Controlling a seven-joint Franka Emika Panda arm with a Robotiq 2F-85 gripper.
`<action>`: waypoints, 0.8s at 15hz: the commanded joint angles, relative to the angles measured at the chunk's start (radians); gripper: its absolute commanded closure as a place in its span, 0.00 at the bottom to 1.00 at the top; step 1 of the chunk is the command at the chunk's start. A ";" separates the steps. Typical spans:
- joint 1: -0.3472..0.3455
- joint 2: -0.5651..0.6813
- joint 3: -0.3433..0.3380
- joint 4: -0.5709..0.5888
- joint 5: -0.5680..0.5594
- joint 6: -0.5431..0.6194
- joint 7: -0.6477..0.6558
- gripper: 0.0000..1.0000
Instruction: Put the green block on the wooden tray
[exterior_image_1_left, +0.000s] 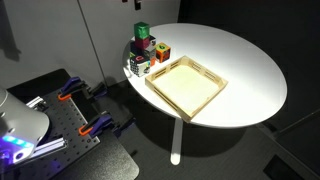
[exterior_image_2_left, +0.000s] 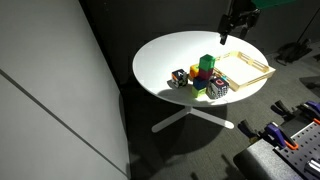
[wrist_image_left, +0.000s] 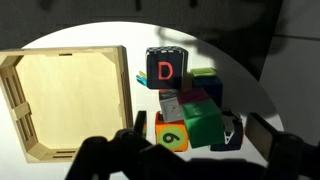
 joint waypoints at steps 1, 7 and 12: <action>0.002 0.074 -0.006 0.057 -0.049 0.003 0.000 0.00; 0.018 0.153 -0.005 0.095 -0.118 0.034 0.028 0.00; 0.046 0.191 -0.002 0.117 -0.154 0.056 0.067 0.00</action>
